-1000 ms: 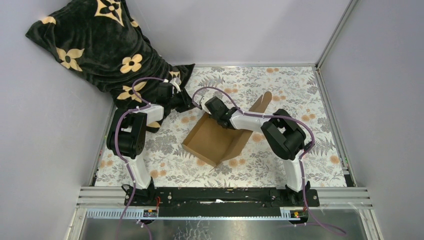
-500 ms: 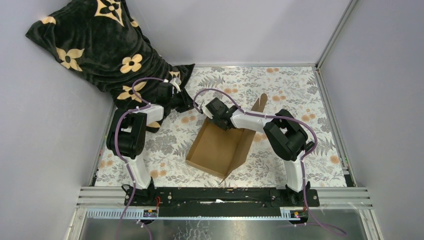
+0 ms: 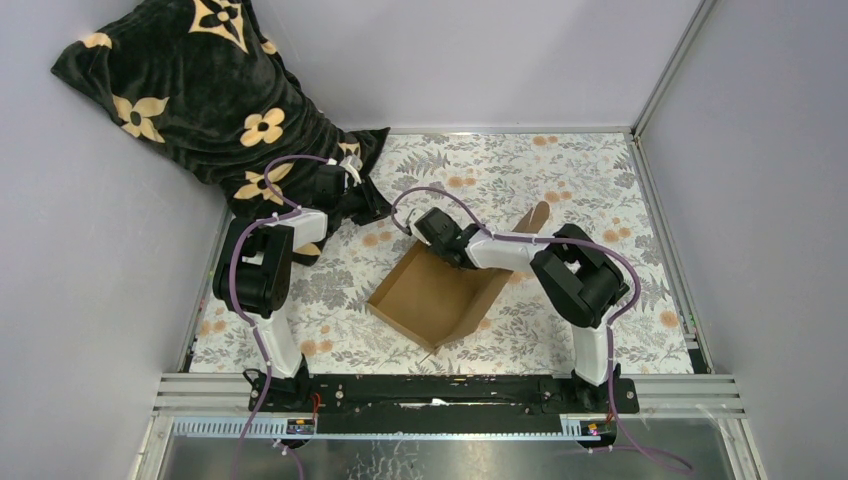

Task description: Fold the paper box

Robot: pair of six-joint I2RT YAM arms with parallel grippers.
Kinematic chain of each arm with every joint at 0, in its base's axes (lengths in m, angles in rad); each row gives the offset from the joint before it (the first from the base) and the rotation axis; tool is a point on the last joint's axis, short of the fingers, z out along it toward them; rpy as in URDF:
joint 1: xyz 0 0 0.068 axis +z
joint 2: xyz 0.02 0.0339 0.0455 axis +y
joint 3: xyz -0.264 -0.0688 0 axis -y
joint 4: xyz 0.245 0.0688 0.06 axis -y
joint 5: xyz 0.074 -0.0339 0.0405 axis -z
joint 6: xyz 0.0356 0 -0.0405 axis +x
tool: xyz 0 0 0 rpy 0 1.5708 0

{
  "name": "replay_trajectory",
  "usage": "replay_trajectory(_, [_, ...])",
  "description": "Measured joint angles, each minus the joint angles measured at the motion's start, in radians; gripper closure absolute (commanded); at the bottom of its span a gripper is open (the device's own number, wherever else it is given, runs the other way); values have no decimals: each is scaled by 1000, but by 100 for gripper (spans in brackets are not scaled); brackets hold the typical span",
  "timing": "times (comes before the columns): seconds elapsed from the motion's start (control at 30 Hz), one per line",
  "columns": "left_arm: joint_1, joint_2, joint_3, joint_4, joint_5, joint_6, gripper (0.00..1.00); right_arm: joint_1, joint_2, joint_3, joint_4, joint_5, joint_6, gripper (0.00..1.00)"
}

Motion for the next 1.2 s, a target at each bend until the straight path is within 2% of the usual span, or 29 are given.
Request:
replay_trajectory(0.4, [0, 0, 0, 0, 0, -4, 54, 48, -4, -89, 217, 157, -85, 100])
replay_trajectory(0.97, [0, 0, -10, 0, 0, -4, 54, 39, -4, -127, 289, 128, -50, 100])
replay_trajectory(1.2, [0, 0, -10, 0, 0, -4, 54, 10, -5, -82, 211, 40, -24, 90])
